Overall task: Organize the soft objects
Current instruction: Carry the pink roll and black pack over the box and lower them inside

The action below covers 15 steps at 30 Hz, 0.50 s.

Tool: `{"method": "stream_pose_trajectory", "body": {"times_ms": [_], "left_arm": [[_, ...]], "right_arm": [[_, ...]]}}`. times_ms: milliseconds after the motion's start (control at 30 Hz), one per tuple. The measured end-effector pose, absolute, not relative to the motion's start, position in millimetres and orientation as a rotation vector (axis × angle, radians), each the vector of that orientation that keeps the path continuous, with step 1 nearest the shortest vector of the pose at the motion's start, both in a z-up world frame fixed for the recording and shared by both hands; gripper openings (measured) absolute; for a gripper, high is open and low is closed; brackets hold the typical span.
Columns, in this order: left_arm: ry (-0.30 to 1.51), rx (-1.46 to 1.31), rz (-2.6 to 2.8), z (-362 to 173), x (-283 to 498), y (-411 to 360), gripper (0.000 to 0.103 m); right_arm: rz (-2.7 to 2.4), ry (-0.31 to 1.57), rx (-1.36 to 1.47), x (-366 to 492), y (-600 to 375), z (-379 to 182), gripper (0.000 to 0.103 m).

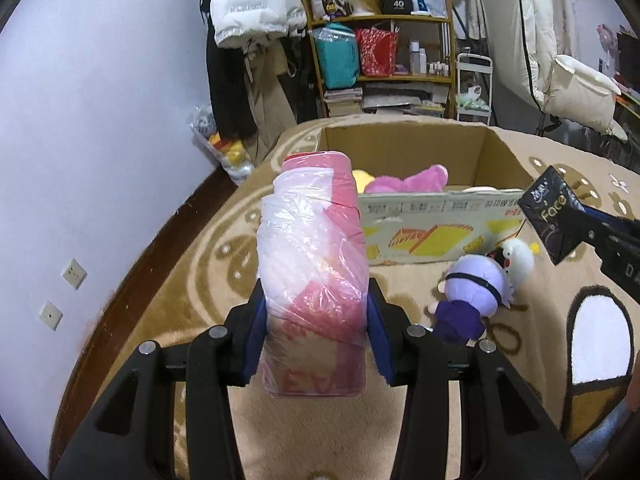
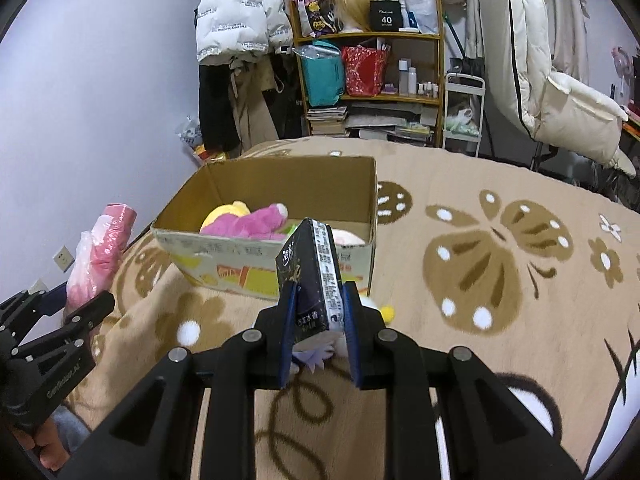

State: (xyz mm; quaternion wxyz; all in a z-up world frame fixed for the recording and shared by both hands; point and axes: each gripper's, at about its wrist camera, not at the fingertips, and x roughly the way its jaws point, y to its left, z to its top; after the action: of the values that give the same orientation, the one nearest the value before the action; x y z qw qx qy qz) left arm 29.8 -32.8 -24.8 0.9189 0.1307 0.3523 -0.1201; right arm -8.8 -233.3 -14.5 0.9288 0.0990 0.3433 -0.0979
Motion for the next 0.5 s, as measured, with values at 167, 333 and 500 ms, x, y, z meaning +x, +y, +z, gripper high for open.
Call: {"method": "stream_pose_trajectory", "body": {"times_ms": [167,333,500], "left_arm": [[0.704,0.257,-0.270,-17,34,-33,0.044],[0.661,0.255,-0.265,-6,42,-33,0.044],[0.612,0.248,-0.277,5,50,-37,0.044]], "right_arm": [[-0.230,0.675,0.189,0,-239,-9,0.023],[-0.248,0.656,0.190,9,-247,-3,0.023],[-0.251,0.645,0.189,19,-253,2,0.023]]}}
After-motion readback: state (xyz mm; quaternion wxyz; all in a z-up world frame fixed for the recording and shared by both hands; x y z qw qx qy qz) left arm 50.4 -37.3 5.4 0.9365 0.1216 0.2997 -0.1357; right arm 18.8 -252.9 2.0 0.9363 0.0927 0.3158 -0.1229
